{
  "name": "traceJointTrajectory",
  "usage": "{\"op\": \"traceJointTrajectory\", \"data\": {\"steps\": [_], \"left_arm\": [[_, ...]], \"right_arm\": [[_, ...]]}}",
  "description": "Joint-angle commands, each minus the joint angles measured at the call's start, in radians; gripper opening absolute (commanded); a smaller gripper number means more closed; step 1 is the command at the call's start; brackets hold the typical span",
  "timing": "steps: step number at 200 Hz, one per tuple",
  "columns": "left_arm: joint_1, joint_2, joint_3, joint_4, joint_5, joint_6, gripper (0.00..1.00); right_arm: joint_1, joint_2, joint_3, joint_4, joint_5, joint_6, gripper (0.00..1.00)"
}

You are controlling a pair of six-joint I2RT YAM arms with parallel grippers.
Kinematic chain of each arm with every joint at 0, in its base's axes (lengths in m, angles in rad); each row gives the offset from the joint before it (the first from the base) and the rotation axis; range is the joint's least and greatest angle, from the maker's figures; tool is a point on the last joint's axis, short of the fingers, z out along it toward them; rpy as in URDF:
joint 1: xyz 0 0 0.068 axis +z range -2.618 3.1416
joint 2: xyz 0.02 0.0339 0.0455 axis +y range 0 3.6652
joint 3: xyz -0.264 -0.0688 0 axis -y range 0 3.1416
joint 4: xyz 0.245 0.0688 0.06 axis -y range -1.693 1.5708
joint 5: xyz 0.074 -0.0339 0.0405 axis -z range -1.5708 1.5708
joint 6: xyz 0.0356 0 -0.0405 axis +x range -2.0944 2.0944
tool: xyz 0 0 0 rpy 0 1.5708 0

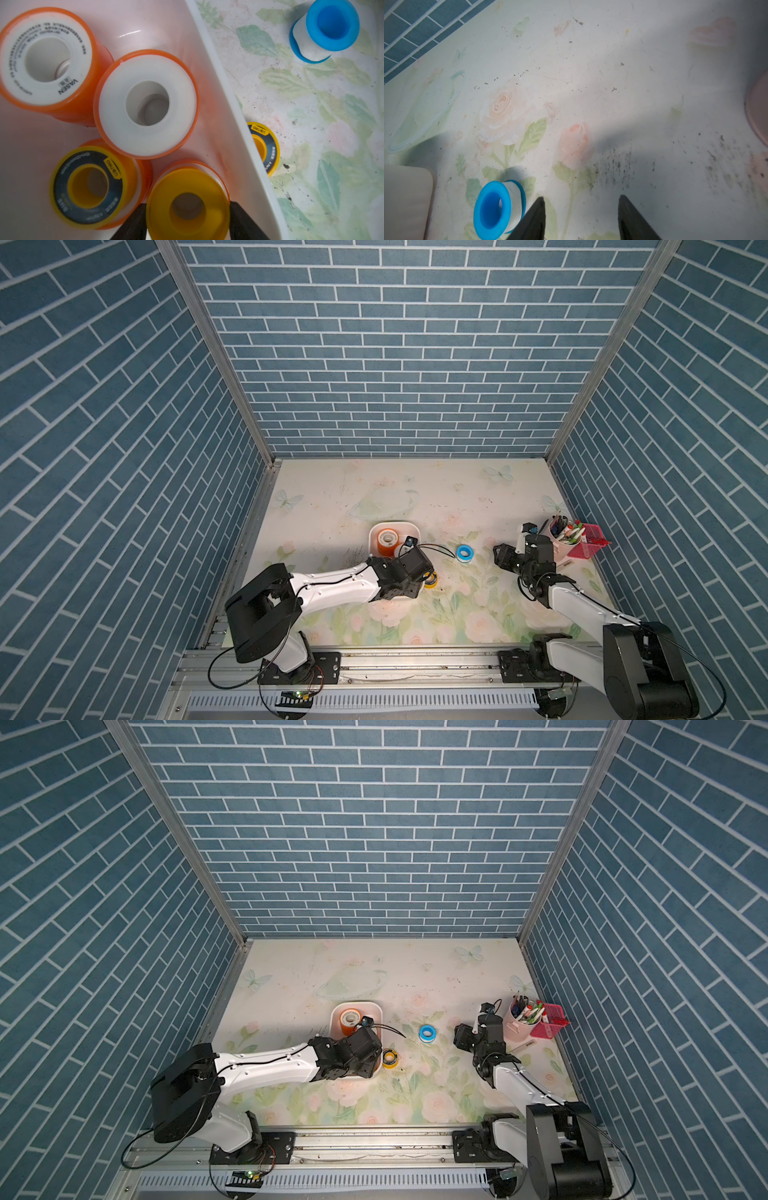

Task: Put the sealing tape into the storage box
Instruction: Place the sealing tape in the storage box, then pick up the sealing tape at the center of the board.

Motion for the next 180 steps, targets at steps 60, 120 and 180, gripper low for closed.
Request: {"op": "traceJointTrajectory", "data": {"steps": [60,120,180], "left_arm": [[-0.005,-0.074,0.039,-0.071,-0.014,-0.003,0.77],[0.022,-0.215,0.052,-0.163,-0.073,0.06,0.81],[0.213,-0.419,0.007,-0.247,-0.08,0.123,0.82]], "right_arm": [[-0.005,0.013,0.01,0.017,-0.007,0.003,0.61],[0.053,-0.002,0.052,-0.011,-0.027,-0.043,0.62],[0.325,0.047,0.233,-0.189,0.016,-0.184,0.63]]}}
